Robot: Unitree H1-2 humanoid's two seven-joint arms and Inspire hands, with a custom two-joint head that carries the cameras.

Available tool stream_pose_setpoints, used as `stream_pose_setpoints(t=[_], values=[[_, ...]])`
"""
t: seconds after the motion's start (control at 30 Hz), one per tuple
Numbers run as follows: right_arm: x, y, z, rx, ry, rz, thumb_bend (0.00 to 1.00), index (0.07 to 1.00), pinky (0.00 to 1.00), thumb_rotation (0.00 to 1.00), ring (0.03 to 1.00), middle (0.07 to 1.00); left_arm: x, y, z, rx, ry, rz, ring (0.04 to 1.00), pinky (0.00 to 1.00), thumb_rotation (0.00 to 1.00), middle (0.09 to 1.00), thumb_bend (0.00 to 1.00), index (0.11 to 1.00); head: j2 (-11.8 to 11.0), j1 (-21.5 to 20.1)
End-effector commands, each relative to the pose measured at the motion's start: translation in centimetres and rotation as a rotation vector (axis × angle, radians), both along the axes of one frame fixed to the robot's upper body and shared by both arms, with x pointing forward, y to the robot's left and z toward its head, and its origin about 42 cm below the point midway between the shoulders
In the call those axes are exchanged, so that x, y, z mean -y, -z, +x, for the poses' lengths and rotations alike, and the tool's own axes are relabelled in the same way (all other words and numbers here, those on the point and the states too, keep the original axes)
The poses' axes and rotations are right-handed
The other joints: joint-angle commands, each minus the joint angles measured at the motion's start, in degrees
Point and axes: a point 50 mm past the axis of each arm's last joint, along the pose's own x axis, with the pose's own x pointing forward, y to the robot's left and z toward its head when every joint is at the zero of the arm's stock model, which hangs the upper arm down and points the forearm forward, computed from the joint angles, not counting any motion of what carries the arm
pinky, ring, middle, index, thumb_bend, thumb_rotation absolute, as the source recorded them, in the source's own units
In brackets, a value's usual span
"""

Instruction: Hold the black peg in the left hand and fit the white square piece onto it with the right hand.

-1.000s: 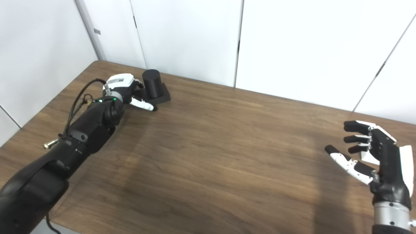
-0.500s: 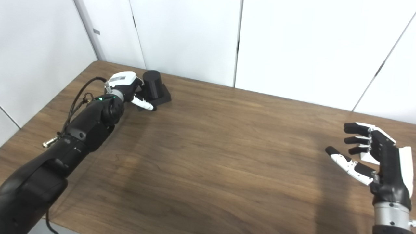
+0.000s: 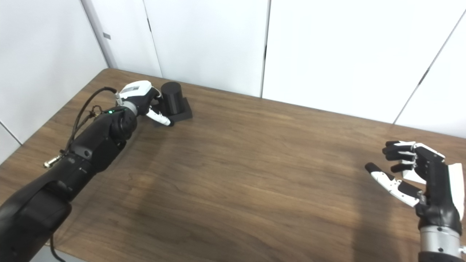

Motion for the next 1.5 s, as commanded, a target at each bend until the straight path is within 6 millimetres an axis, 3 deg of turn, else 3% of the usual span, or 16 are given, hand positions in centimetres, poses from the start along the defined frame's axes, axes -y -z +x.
stream_pose_setpoints(t=[0.0,0.23,0.4,0.93,1.47], values=[[0.0,-1.8,0.3,0.076,-0.007,-0.011,0.49,0.492,0.46,0.11,0.586,0.659,-0.3,-1.1,0.0,0.028,0.033,-0.007,0.898,0.74,0.06,0.840,0.52,0.482,0.01,0.06],[0.0,-1.6,0.7,0.094,-0.015,-0.017,0.50,0.490,0.43,0.11,0.563,0.635,1.4,-0.7,-1.1,0.050,0.134,-0.081,0.955,0.80,0.06,0.874,0.52,0.482,0.14,-0.25],[-0.2,-1.6,0.6,0.087,-0.016,-0.008,0.50,0.491,0.44,0.11,0.572,0.643,3.3,-0.5,-2.1,0.072,0.281,-0.064,0.937,0.77,0.06,0.903,0.52,0.486,0.18,-0.41],[-0.2,-1.4,0.8,0.106,-0.006,-0.032,0.50,0.491,0.45,0.11,0.575,0.641,11.1,-0.4,-5.5,0.096,0.629,-0.069,0.955,0.81,0.06,0.903,0.53,0.488,0.66,-3.15],[0.0,-0.8,1.1,0.121,0.002,-0.057,0.50,0.492,0.44,0.11,0.568,0.632,17.7,1.8,-8.5,0.042,0.907,-0.100,0.934,0.76,0.07,0.892,0.52,0.489,1.51,-6.74]])
